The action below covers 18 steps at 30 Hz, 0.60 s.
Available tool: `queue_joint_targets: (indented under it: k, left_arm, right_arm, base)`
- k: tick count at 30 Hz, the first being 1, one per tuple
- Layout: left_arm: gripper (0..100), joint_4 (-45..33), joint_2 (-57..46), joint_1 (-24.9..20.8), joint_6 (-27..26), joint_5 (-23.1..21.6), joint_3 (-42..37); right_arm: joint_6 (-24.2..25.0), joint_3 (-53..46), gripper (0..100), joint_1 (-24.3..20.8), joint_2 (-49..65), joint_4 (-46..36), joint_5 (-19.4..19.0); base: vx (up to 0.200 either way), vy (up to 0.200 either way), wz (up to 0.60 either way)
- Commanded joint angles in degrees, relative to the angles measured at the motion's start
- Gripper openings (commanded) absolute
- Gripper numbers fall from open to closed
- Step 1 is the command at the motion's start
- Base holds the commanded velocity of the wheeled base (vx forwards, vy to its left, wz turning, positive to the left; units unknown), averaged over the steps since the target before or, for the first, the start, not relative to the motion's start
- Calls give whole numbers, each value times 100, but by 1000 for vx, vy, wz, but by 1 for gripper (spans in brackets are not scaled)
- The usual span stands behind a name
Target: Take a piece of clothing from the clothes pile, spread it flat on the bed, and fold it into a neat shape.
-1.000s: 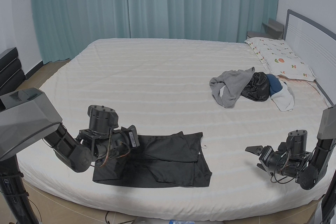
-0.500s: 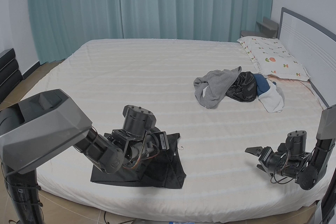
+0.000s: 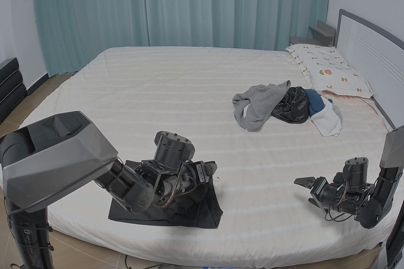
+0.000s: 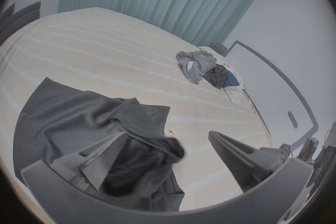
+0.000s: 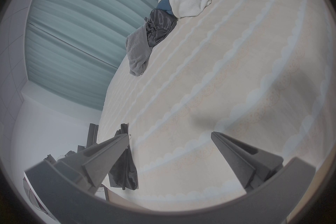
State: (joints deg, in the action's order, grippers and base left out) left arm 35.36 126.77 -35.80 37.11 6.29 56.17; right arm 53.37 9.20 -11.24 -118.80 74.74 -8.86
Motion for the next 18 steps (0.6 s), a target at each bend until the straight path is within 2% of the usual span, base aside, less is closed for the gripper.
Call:
queue_joint_targets:
  k: [1, 6, 13, 18]
  left_arm:
    - [100, 58, -592, 65, 227, -67, -423]
    - [100, 243, -1190, 258, 578, -119, -880]
    - [100, 972, -1682, 838, 895, -611, -2418]
    - [100, 1473, -1620, 944, 1413, -638, -2902]
  right_arm:
    - [-2, -6, 100, -10, -12, 5, -1]
    - [-2, -15, 100, -10, -12, 5, -1]
    - [-2, -15, 100, -45, -21, 5, -1]
    - [-2, -15, 100, -63, -21, 5, -1]
  base:
    - [0, 0, 0]
    - [0, 0, 0]
    - [0, 0, 0]
    - [-200, 0, 0]
